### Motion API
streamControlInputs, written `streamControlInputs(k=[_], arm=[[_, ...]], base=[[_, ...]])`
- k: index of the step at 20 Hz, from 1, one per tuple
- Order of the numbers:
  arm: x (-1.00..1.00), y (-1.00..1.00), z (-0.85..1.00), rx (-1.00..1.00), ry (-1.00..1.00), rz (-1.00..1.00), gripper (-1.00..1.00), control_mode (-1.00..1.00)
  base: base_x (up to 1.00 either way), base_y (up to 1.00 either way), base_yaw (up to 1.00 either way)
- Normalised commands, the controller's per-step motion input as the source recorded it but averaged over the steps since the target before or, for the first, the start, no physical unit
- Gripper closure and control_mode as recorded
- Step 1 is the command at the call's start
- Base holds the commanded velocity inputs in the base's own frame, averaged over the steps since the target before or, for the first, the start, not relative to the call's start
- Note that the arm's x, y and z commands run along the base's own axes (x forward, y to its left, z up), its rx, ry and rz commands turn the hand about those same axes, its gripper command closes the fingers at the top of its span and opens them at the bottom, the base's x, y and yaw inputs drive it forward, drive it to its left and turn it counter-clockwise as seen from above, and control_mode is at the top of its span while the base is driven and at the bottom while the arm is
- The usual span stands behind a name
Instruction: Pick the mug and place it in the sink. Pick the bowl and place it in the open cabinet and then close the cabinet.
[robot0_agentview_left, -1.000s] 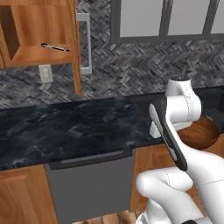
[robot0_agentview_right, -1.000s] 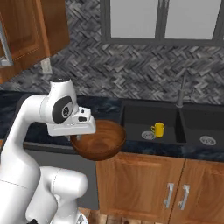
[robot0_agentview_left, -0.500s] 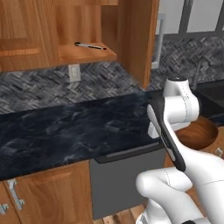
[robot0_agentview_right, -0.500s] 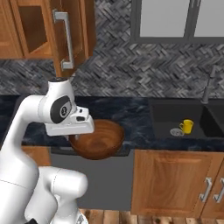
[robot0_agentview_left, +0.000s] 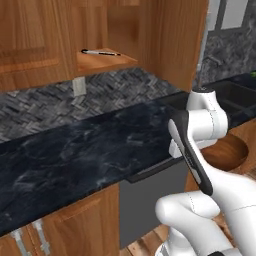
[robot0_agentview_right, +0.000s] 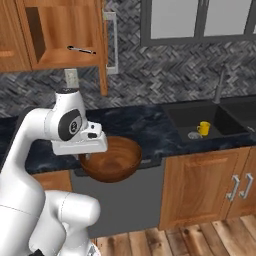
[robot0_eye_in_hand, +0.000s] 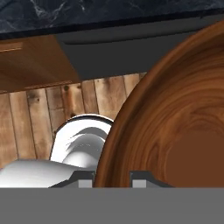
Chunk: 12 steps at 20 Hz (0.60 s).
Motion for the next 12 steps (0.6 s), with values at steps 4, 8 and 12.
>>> streamControlInputs(k=[4, 8, 12], arm=[[0.0, 0.0, 0.0, 0.0, 0.0, 0.0, 1.0, 1.0], [0.0, 0.0, 0.0, 0.0, 0.0, 0.0, 1.0, 1.0], [0.0, 0.0, 0.0, 0.0, 0.0, 0.0, 1.0, 1.0]], base=[[0.2, 0.42, -0.25], [0.34, 0.33, -0.05], [0.13, 0.64, -0.05]])
